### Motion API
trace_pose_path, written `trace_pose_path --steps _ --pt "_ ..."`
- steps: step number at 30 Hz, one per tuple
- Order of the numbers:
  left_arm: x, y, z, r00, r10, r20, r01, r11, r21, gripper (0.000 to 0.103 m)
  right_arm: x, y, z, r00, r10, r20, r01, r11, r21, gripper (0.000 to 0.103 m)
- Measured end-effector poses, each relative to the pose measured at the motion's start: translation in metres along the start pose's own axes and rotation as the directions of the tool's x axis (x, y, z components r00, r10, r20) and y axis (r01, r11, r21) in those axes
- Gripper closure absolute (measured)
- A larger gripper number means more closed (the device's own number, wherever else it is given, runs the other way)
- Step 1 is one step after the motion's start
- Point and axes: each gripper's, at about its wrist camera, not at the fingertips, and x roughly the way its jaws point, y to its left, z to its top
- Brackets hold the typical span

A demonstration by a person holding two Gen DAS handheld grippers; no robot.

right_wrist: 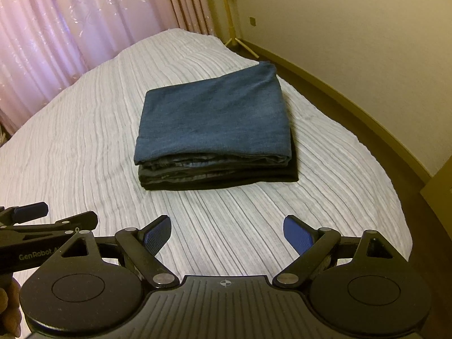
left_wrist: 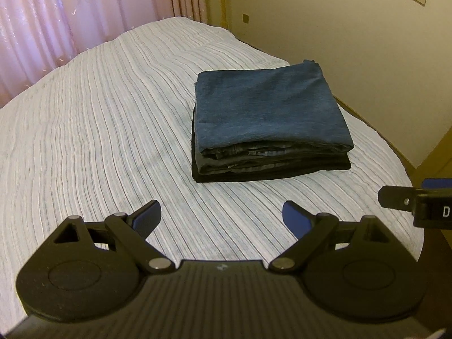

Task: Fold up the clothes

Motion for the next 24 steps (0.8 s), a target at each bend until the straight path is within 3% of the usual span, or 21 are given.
trace_pose_path --steps 1,24 --pt "0.0001 -0.0001 0.0000 1.000 0.001 -0.001 -0.001 1.000 0.000 0.012 0.0001 0.0004 0.0001 1.000 0.002 0.000 -0.002 1.000 -0.001 0.014" --pt "0.0024 -0.0003 0.0050 1.000 0.009 0.012 -0.009 1.000 0.006 0.011 0.0010 0.0045 0.0035 1.000 0.008 0.000 -0.008 1.000 -0.006 0.014"
